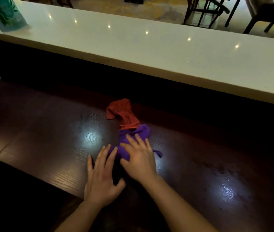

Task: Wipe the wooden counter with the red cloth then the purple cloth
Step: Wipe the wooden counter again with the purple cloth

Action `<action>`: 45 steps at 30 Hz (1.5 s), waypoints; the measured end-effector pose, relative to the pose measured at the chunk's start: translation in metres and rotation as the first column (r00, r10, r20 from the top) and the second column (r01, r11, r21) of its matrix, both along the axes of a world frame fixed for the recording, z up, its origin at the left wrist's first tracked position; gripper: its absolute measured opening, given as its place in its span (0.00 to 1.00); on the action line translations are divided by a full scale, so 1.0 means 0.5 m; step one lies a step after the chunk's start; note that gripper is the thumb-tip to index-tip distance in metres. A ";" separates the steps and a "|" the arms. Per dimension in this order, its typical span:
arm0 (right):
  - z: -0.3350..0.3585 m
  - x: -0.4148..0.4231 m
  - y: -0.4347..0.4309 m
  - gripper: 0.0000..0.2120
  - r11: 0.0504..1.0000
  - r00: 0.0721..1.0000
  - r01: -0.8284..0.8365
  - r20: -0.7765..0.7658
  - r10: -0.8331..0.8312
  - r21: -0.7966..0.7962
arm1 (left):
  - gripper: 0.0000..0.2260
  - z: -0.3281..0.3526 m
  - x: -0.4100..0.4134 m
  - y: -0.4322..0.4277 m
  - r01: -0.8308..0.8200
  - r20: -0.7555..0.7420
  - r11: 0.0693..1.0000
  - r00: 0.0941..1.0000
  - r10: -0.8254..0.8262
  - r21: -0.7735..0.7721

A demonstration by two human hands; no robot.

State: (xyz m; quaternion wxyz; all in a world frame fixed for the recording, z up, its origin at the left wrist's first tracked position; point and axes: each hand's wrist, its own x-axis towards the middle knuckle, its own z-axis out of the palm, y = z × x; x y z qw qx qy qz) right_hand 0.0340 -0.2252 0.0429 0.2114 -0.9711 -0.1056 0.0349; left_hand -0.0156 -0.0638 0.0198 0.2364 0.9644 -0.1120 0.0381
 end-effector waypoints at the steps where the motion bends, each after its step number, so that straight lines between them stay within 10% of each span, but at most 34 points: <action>1: -0.003 -0.029 0.002 0.28 0.998 0.998 -0.059 -0.009 0.059 0.024 | 0.44 0.000 -0.002 0.002 0.033 -0.004 0.999 0.999 -0.033 -0.015; 6: -0.022 -0.180 -0.140 0.30 0.988 0.987 -0.147 0.065 0.150 -0.048 | 0.38 -0.007 -0.009 0.000 0.320 -0.011 0.931 0.946 -0.323 0.178; 14: -0.016 0.018 -0.261 0.33 0.910 0.939 0.338 0.012 -0.345 -0.239 | 0.29 -0.009 -0.003 -0.008 0.250 -0.031 0.942 0.968 -0.249 0.226; 24: -0.051 -0.333 -0.239 0.42 0.956 0.983 -0.172 0.017 0.181 -0.236 | 0.25 -0.010 -0.002 -0.008 0.223 -0.079 0.940 0.975 -0.209 0.257; 31: -0.017 -0.083 -0.288 0.31 0.887 0.925 0.373 0.028 -0.380 -0.274 | 0.24 -0.014 -0.002 -0.006 0.218 -0.065 0.942 0.976 -0.208 0.255; 39: -0.055 -0.365 -0.242 0.40 0.972 0.999 0.033 -0.021 -0.039 -0.234 | 0.25 -0.015 0.001 -0.004 0.245 -0.066 0.934 0.970 -0.236 0.261; 45: -0.022 -0.193 -0.369 0.31 0.879 0.923 0.381 0.061 -0.380 -0.287 | 0.26 -0.007 -0.010 -0.019 0.271 -0.036 0.900 0.961 -0.276 0.342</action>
